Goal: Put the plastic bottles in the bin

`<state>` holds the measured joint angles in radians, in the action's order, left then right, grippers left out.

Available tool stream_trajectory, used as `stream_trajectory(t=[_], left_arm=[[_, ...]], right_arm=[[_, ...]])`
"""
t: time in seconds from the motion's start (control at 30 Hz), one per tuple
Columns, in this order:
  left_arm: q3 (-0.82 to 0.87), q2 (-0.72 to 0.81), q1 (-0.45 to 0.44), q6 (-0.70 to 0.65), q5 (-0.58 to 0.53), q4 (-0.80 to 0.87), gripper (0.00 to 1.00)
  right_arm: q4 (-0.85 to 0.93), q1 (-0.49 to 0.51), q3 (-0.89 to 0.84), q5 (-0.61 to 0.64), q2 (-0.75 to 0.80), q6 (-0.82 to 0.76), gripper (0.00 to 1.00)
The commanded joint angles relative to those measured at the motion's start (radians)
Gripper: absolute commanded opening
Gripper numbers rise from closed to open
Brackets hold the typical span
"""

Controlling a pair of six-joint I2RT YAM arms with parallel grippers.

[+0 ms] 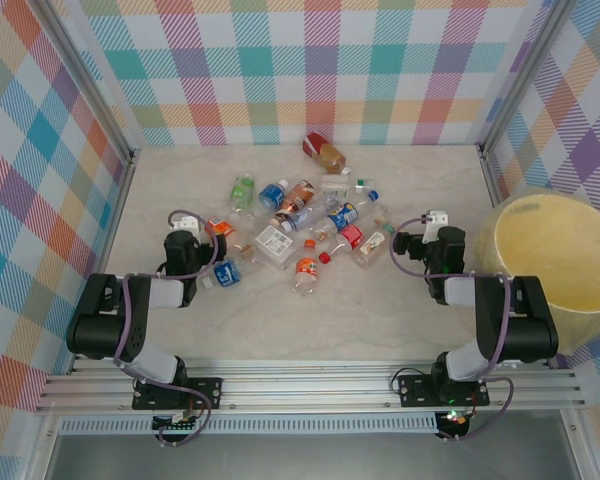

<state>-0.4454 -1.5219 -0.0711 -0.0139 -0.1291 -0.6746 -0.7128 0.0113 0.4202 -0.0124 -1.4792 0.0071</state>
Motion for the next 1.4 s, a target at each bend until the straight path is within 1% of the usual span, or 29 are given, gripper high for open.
stream_trajectory(t=[0.0, 0.03, 0.13, 0.2, 0.23, 0.3, 0.33, 0.37, 0.4, 0.43, 0.47, 0.5, 0.53, 0.63, 0.73, 0.8, 0.87, 0.97, 1.07, 1.13, 1.2, 1.27, 1.33, 1.37], left_arm=[[-0.087, 0.114, 0.0, 0.04, -0.053, 0.203, 1.0], [-0.093, 0.134, -0.001, 0.05, -0.063, 0.229, 1.0], [-0.106, 0.218, -0.006, 0.129, -0.15, 0.312, 1.0], [-0.152, 0.274, -0.01, 0.223, -0.215, 0.444, 1.0], [-0.186, 0.297, -0.012, 0.264, -0.221, 0.524, 1.0], [-0.261, 0.336, -0.021, 0.351, -0.205, 0.719, 1.0], [-0.292, 0.345, -0.024, 0.367, -0.172, 0.798, 1.0], [-0.329, 0.349, -0.027, 0.38, -0.117, 0.888, 1.0], [-0.365, 0.345, -0.037, 0.415, -0.103, 0.998, 1.0], [-0.39, 0.34, -0.048, 0.462, -0.096, 1.078, 1.0], [-0.39, 0.337, -0.057, 0.492, -0.059, 1.111, 1.0], [-0.379, 0.336, -0.072, 0.51, 0.008, 1.123, 1.0], [-0.369, 0.335, -0.1, 0.511, 0.041, 1.136, 1.0], [-0.351, 0.337, -0.179, 0.491, 0.004, 1.15, 1.0], [-0.323, 0.325, -0.201, 0.424, 0.111, 1.072, 1.0], [-0.29, 0.314, -0.242, 0.356, 0.12, 1.021, 1.0], [-0.261, 0.301, -0.28, 0.316, 0.115, 0.991, 1.0], [-0.254, 0.277, -0.328, 0.31, 0.091, 1.008, 1.0], [-0.281, 0.276, -0.397, 0.32, 0.06, 1.063, 1.0], [-0.289, 0.279, -0.43, 0.36, 0.093, 1.066, 1.0], [-0.3, 0.268, -0.464, 0.387, 0.175, 1.057, 1.0], [-0.323, 0.253, -0.508, 0.39, 0.15, 1.098, 1.0], [-0.352, 0.243, -0.537, 0.377, 0.041, 1.166, 1.0], [-0.362, 0.235, -0.542, 0.374, -0.048, 1.203, 1.0]], right_arm=[[0.205, -0.008, 0.097, -0.031, 0.1, -0.001, 1.0], [0.253, -0.009, 0.118, -0.034, 0.115, 0.005, 1.0], [0.345, -0.007, 0.171, -0.042, 0.148, 0.05, 1.0], [0.412, -0.007, 0.215, -0.07, 0.16, 0.086, 1.0], [0.445, -0.005, 0.238, -0.085, 0.16, 0.107, 1.0], [0.51, 0.0, 0.285, -0.116, 0.157, 0.178, 1.0], [0.529, 0.002, 0.3, -0.131, 0.156, 0.208, 1.0], [0.54, 0.007, 0.311, -0.143, 0.153, 0.233, 1.0], [0.542, 0.014, 0.318, -0.155, 0.149, 0.259, 1.0], [0.536, 0.023, 0.322, -0.166, 0.145, 0.28, 1.0], [0.527, 0.031, 0.324, -0.171, 0.141, 0.292, 1.0], [0.516, 0.04, 0.327, -0.175, 0.134, 0.301, 1.0], [0.51, 0.05, 0.334, -0.174, 0.128, 0.307, 1.0], [0.509, 0.07, 0.356, -0.171, 0.115, 0.326, 1.0], [0.518, 0.083, 0.373, -0.179, 0.112, 0.327, 1.0], [0.528, 0.091, 0.374, -0.176, 0.118, 0.319, 1.0], [0.532, 0.093, 0.371, -0.169, 0.127, 0.317, 1.0], [0.544, 0.094, 0.369, -0.159, 0.137, 0.308, 1.0], [0.555, 0.094, 0.371, -0.155, 0.137, 0.301, 1.0], [0.556, 0.096, 0.372, -0.153, 0.132, 0.3, 1.0], [0.551, 0.096, 0.374, -0.151, 0.123, 0.298, 1.0], [0.552, 0.098, 0.383, -0.149, 0.111, 0.3, 1.0], [0.553, 0.099, 0.389, -0.151, 0.101, 0.303, 1.0], [0.552, 0.1, 0.393, -0.151, 0.096, 0.303, 1.0]])
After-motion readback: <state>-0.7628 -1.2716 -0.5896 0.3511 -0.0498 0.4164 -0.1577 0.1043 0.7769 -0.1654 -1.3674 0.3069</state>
